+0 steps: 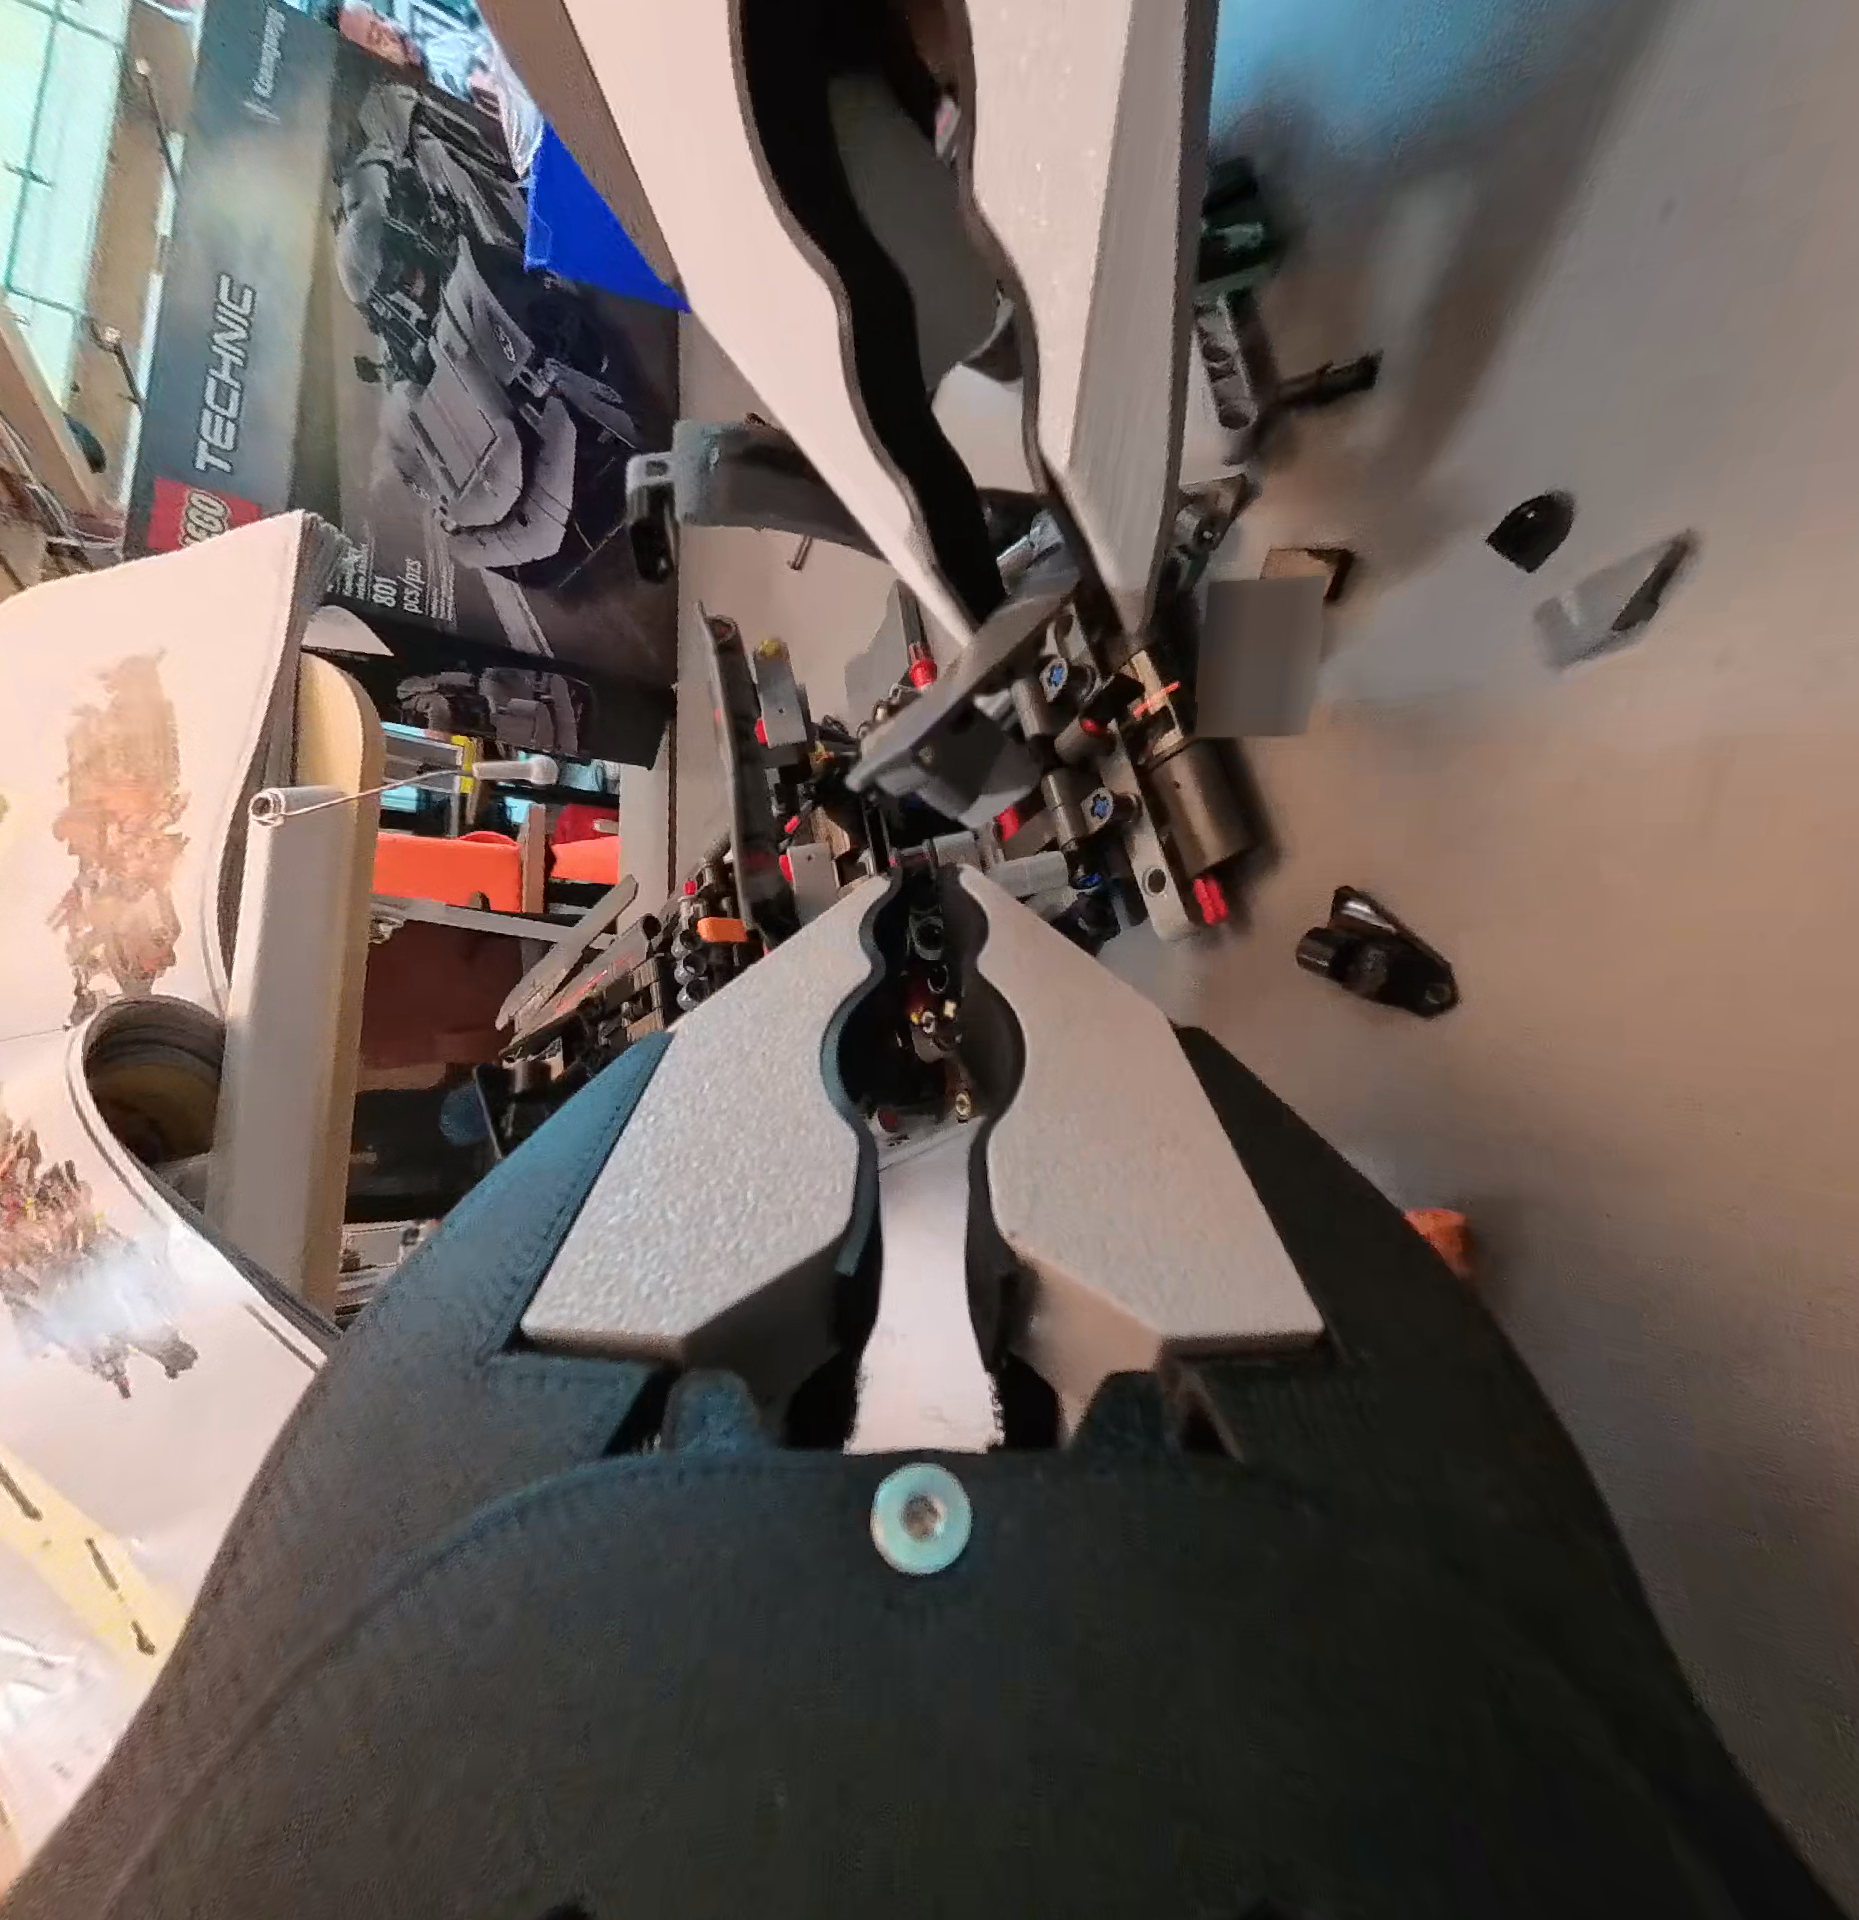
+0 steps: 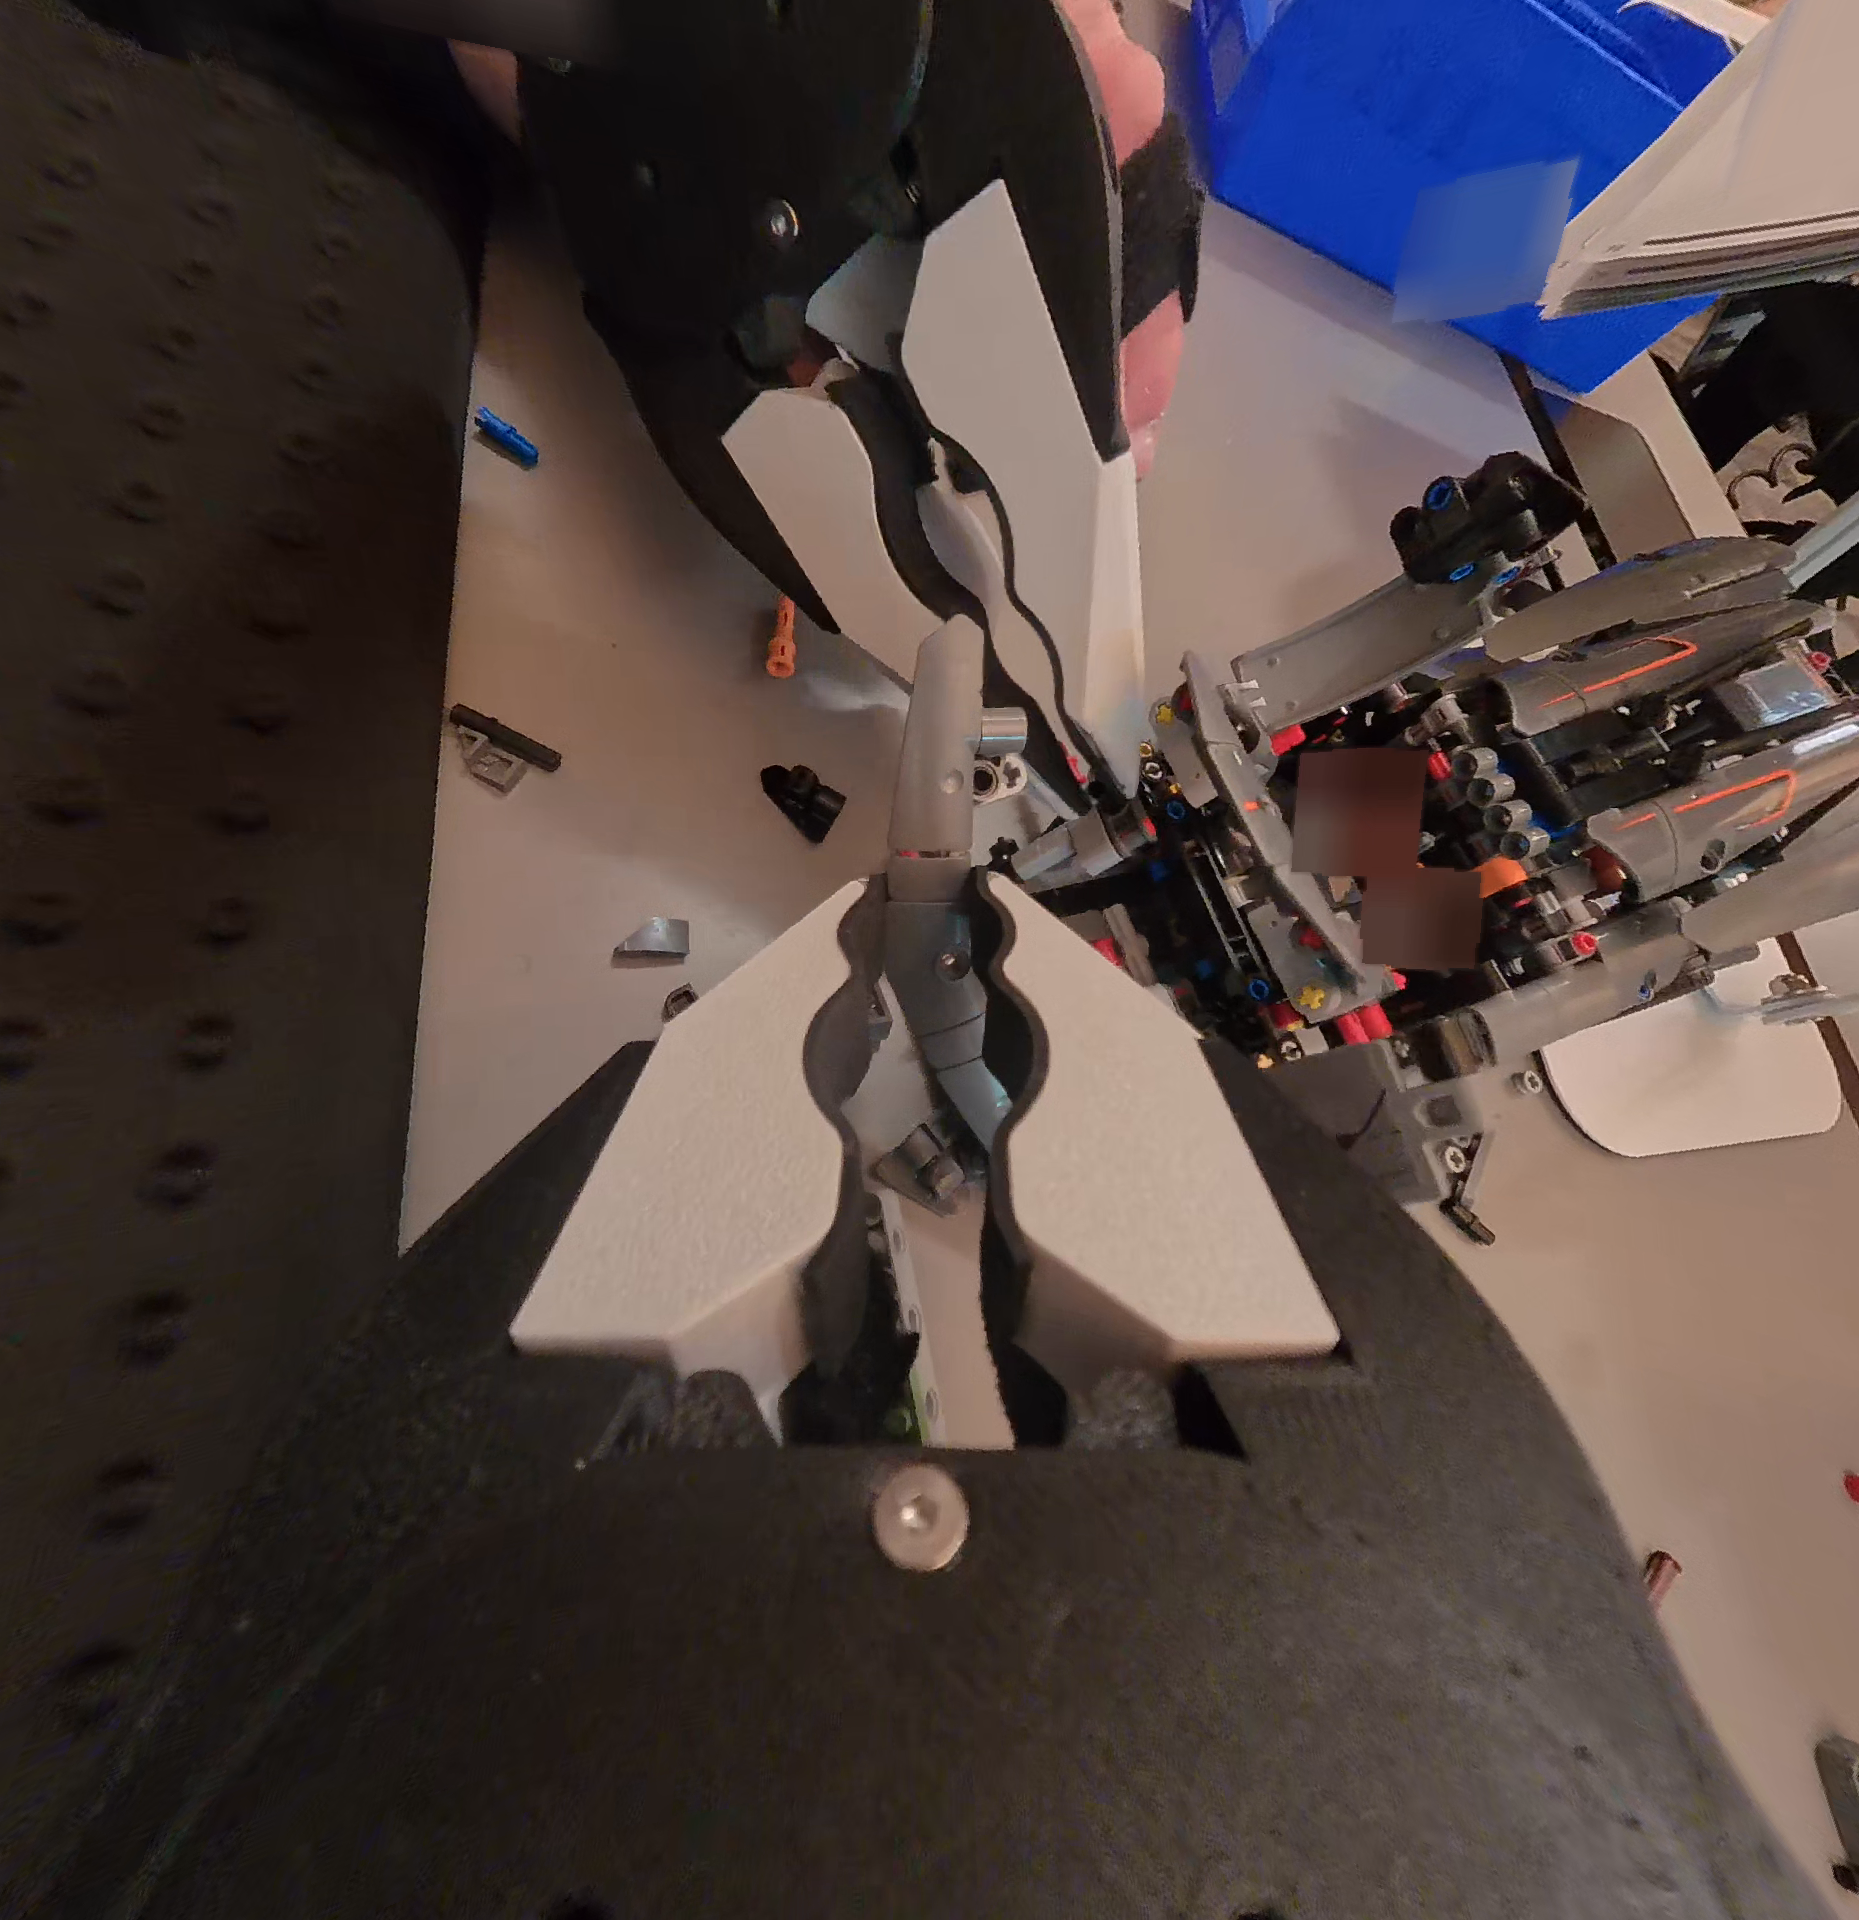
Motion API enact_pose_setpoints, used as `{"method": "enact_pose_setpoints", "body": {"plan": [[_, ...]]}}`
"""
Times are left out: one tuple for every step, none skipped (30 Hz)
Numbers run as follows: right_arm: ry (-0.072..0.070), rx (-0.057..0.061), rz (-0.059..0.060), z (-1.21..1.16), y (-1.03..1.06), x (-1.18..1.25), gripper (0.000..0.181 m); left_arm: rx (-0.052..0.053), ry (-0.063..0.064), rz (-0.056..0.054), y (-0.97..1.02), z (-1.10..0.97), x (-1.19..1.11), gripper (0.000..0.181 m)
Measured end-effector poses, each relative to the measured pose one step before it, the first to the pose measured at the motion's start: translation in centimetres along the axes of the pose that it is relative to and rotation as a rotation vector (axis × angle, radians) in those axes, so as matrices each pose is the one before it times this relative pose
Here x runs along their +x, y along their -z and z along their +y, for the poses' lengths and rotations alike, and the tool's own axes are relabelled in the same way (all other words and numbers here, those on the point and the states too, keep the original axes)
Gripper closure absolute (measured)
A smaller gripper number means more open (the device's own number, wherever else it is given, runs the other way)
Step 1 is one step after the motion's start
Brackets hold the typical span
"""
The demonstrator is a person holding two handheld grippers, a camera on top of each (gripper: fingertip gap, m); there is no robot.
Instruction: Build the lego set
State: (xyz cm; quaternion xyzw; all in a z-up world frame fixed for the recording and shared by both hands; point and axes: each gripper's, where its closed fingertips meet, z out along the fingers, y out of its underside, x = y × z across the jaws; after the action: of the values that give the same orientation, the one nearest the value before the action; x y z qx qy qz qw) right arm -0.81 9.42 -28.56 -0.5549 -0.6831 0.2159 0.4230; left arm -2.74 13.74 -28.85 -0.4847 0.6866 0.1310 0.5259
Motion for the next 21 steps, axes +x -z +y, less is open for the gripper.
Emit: {"method": "enact_pose_setpoints", "body": {"plan": [[0.003,-0.0025,0.0005,0.021,-0.023,-0.027,0.168,-0.0061,0.0,0.0016,-0.137,0.184,0.084,0.177],[0.0034,-0.0027,0.0005,0.025,-0.035,-0.028,0.168,-0.013,0.0006,-0.0048,-0.152,0.225,-0.023,0.176],[0.0017,-0.0016,0.0001,0.011,-0.019,-0.022,0.168,-0.013,-0.001,-0.0086,-0.092,0.19,-0.138,0.178],[0.0004,-0.0008,0.0002,-0.003,-0.009,-0.004,0.168,-0.0045,0.0072,0.0051,-0.056,0.046,0.015,0.178],[-0.0003,0.0002,0.0004,-0.003,-0.001,0.004,0.168,-0.0042,0.0067,0.0042,-0.067,0.036,0.008,0.178],[-0.0007,0.0003,0.0004,-0.004,0.009,0.013,0.168,-0.0086,-0.0007,0.0048,-0.106,0.15,0.085,0.177],[0.0002,-0.0019,0.001,0.034,-0.015,0.018,0.168,-0.0115,-0.0023,0.0076,-0.161,0.204,0.15,0.175],[0.001,-0.0047,0.0023,0.077,-0.037,0.033,0.168,-0.0125,0.0007,0.0063,-0.221,0.199,0.134,0.173],[0.0001,-0.0024,0.0024,0.033,-0.032,0.026,0.168,-0.0017,0.0044,-0.0022,-0.094,0.007,-0.003,0.173],[-0.0005,0.0,0.0019,-0.011,-0.016,0.023,0.168,-0.0095,0.0022,0.0002,-0.049,0.111,-0.012,0.173],[0.0006,0.0002,0.0014,-0.037,-0.015,0.0,0.168,-0.0005,-0.0034,-0.0004,0.038,0.01,0.0,0.173],[0.002,0.0002,0.0011,-0.044,-0.023,-0.025,0.168,-0.0023,-0.0061,0.0031,0.076,0.055,0.049,0.172],[0.0035,-0.0006,0.0026,-0.043,-0.035,-0.016,0.168,0.0063,-0.0129,0.0048,0.135,-0.065,0.125,0.168],[0.0052,-0.0011,0.0059,-0.041,-0.04,0.021,0.167,0.0078,-0.0191,0.0044,0.149,-0.058,0.165,0.165],[0.0068,-0.0009,0.0076,-0.071,-0.01,0.038,0.168,0.0074,-0.0147,0.0185,0.144,-0.051,0.317,0.159],[0.0058,-0.0027,0.0036,-0.027,-0.022,-0.004,0.167,0.0083,-0.0031,0.003,0.191,-0.026,0.001,0.159],[0.0025,-0.0037,-0.0014,0.042,-0.055,-0.061,0.168,0.011,-0.0038,-0.0034,0.317,-0.098,-0.157,0.161],[0.0003,-0.003,-0.0028,0.072,-0.038,-0.05,0.168,0.0157,-0.0053,-0.004,0.36,-0.216,-0.204,0.162],[0.0004,-0.0015,-0.0004,0.046,-0.008,-0.005,0.168,0.0005,0.0068,-0.0045,0.243,0.004,-0.263,0.163],[0.0002,0.0009,0.0016,-0.003,0.037,0.03,0.168,-0.0064,0.0121,0.0061,0.173,0.131,-0.082,0.162],[-0.0011,0.0017,0.0003,-0.011,0.029,0.012,0.168,0.0194,0.0061,0.0004,0.219,-0.183,-0.075,0.163]]}}
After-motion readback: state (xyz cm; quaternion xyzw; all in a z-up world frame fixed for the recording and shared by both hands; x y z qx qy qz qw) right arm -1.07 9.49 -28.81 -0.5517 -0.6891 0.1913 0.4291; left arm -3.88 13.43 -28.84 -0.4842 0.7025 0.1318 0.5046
